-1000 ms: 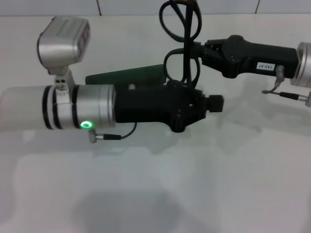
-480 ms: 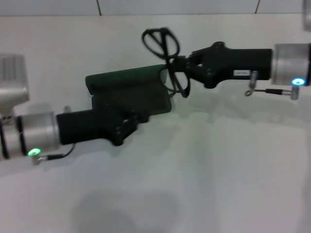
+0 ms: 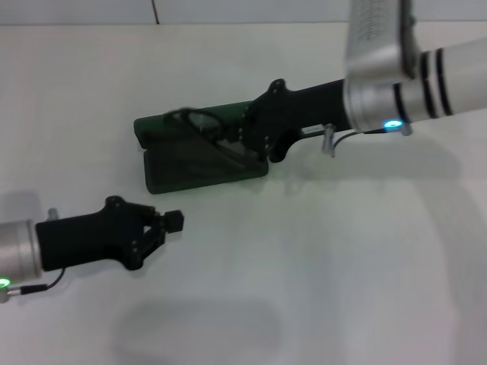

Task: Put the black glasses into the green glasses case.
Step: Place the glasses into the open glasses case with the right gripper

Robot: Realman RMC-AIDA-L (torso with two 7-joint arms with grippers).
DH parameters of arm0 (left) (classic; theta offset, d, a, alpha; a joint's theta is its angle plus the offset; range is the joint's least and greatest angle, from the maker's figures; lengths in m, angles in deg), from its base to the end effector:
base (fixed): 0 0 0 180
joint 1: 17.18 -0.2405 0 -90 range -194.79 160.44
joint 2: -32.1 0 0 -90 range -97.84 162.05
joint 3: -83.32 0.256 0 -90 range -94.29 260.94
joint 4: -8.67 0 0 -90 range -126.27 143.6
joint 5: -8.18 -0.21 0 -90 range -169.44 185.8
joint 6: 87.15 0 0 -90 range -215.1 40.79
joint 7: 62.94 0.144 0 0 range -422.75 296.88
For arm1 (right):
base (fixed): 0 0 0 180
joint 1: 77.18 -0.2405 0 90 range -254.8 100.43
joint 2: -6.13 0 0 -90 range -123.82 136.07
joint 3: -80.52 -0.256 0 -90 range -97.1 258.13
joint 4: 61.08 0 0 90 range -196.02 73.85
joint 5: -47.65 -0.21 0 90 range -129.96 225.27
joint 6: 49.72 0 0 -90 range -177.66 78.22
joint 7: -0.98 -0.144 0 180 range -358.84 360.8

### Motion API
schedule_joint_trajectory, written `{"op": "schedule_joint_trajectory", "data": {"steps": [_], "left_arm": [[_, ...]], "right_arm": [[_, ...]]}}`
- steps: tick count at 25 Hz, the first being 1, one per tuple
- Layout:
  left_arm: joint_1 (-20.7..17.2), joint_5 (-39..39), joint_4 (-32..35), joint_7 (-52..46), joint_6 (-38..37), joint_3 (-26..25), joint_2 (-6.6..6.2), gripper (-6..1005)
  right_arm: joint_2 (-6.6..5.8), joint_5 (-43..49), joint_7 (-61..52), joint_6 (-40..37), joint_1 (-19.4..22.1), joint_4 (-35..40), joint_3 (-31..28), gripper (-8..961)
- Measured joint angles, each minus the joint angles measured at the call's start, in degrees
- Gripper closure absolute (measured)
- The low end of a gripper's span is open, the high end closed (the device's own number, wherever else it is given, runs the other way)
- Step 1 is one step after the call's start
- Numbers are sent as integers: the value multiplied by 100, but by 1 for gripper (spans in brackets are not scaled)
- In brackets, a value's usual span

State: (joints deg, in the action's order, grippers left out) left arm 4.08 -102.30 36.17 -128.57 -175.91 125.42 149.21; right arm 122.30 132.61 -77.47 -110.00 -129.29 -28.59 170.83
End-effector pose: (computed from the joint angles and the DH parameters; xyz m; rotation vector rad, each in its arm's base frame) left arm -0.3177 0.2696 -0.0179 -2.6850 -0.6763 -0.7086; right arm 0.1086 0.3997 -0.0871 -2.9412 -0.0112 0.4289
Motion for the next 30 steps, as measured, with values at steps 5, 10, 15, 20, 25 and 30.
{"op": "schedule_joint_trajectory", "data": {"steps": [5, 10, 15, 20, 25, 30], "left_arm": [[-210, -7, 172, 2, -166, 0, -4, 1000], [-180, -101, 178, -12, -208, 0, 26, 1000], [-114, -137, 163, -15, -213, 0, 40, 1000], [-82, -140, 146, -12, -213, 9, 40, 1000], [-48, -141, 141, -18, -213, 70, 44, 1000], [-19, -141, 141, -35, -213, 140, 47, 1000]], "right_arm": [[1, -37, 13, 600, -74, 130, 601, 916], [1, -52, -3, 898, -83, 209, 792, 917], [1, -90, -38, 1129, -81, 217, 864, 909], [1, -188, -40, 1237, -83, 193, 979, 899], [2, -240, -40, 1402, -86, 209, 1192, 889], [1, -353, -41, 1519, -86, 188, 1329, 879]]}}
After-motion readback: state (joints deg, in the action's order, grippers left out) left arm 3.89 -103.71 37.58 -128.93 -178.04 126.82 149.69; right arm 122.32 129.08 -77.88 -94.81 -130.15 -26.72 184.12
